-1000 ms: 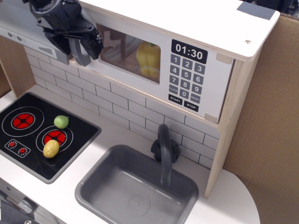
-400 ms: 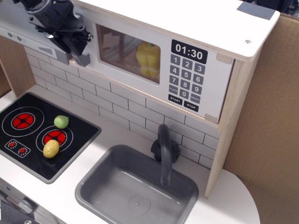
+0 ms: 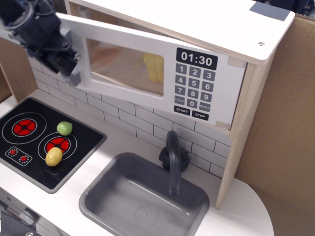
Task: Open microwave
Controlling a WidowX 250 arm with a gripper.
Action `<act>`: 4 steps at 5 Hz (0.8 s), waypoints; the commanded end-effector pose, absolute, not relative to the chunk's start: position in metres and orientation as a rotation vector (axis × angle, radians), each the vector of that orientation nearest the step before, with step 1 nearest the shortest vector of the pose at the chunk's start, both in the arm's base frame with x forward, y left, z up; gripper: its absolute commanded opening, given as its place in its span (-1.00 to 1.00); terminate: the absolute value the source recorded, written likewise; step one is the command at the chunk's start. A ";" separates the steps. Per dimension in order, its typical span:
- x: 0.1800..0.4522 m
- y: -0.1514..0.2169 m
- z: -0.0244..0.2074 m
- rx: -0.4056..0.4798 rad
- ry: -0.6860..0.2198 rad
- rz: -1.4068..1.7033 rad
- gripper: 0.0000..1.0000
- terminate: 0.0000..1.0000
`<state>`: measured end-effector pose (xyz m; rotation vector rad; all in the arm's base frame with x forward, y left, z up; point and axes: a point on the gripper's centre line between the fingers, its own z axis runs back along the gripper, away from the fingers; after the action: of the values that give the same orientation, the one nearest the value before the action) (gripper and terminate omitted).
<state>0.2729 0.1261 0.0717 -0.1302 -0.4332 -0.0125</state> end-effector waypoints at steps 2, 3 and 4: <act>0.215 0.089 0.134 -0.286 -0.237 -0.064 1.00 -1.00; 0.224 0.071 0.162 -0.373 -0.183 -0.027 1.00 -1.00; 0.241 0.065 0.186 -0.449 -0.158 0.031 1.00 -1.00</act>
<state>0.2407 0.0592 0.1715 -0.4633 -0.1303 0.0583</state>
